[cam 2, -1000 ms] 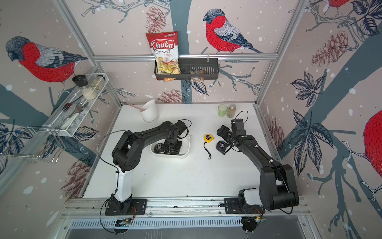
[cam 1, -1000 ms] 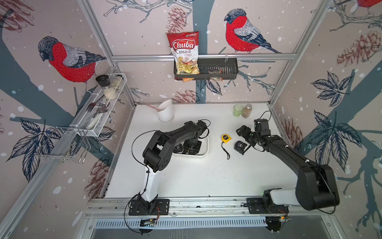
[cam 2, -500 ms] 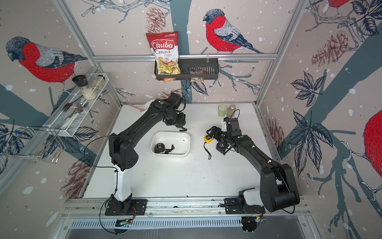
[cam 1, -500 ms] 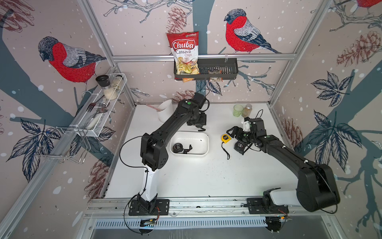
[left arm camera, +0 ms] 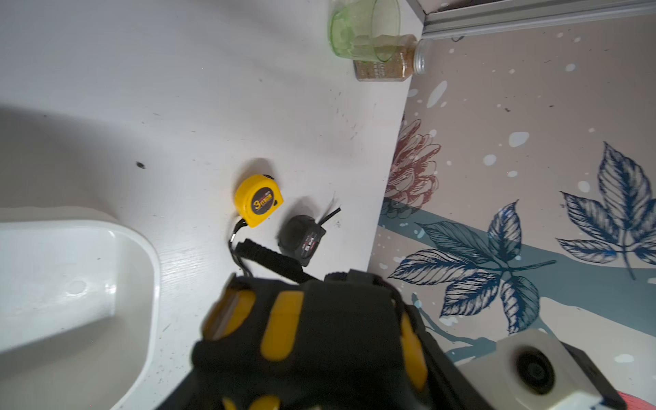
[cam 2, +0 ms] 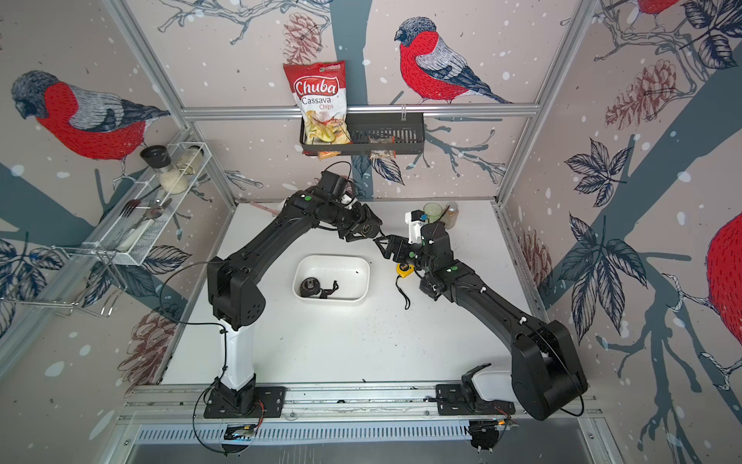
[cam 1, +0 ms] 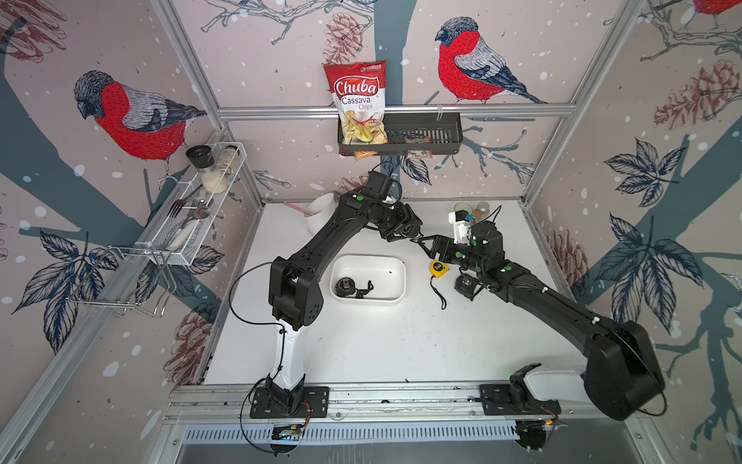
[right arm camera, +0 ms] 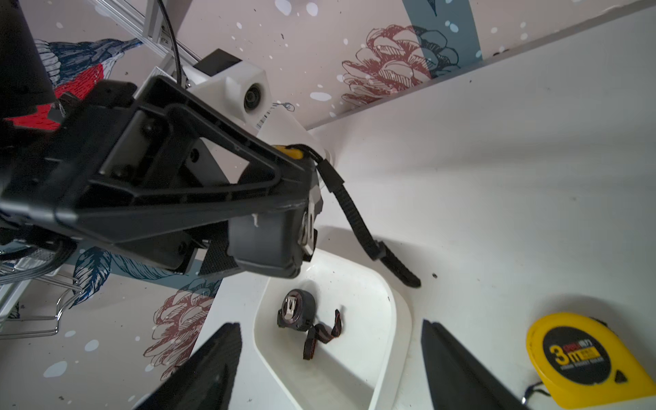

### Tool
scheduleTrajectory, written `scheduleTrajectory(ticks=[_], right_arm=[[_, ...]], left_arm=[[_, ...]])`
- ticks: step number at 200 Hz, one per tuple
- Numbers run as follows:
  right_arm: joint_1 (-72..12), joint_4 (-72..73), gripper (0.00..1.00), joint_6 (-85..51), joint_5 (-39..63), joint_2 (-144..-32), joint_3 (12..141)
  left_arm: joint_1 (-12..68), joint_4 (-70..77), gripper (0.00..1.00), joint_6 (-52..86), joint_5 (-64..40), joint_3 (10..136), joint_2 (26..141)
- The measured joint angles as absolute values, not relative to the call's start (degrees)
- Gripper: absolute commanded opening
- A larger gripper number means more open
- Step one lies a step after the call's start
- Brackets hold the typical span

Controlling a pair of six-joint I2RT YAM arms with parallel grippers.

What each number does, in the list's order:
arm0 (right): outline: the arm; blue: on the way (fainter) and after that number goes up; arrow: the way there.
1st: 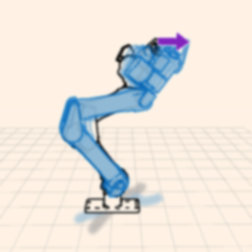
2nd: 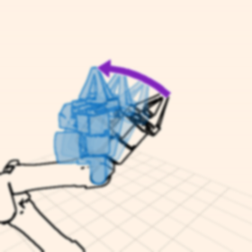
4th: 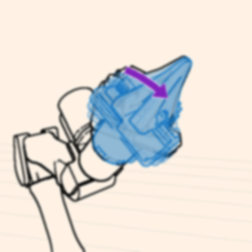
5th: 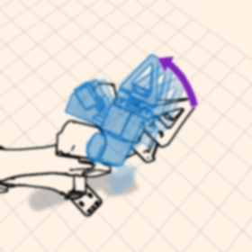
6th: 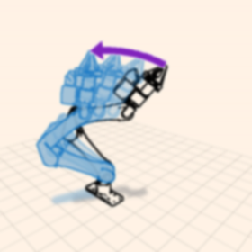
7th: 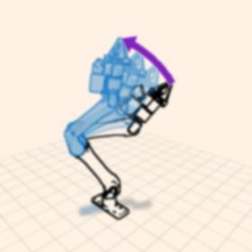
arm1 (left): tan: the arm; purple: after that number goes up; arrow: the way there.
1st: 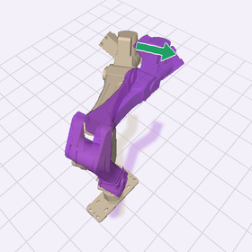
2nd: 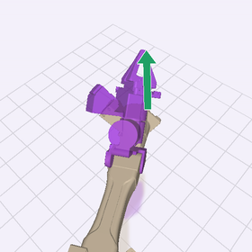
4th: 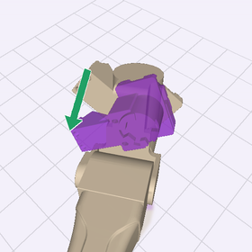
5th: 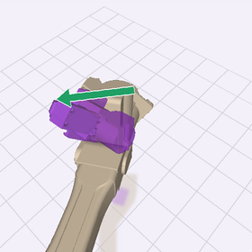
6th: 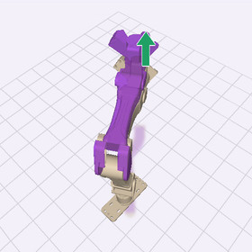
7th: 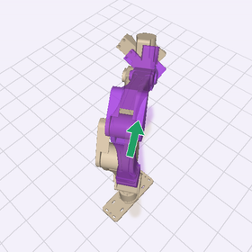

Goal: Take the tape measure out of the storage box
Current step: Place the tape measure at the center of the board.

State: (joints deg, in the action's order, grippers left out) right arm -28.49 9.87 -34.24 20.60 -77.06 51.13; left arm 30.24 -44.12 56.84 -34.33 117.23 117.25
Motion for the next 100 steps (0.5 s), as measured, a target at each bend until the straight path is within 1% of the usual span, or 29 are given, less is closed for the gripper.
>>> scheduleTrajectory(ticks=[63, 100], right_arm=[[-30.79, 11.94, 0.83, -32.77, 18.57, -79.26, 54.52], [-31.16, 11.90, 0.79, -32.51, 18.00, -81.52, 56.25]], left_arm=[[30.39, -37.63, 0.00, 64.16, -36.32, 111.77, 115.22], [30.98, -34.89, 0.00, 66.11, -36.80, 108.57, 113.45]])
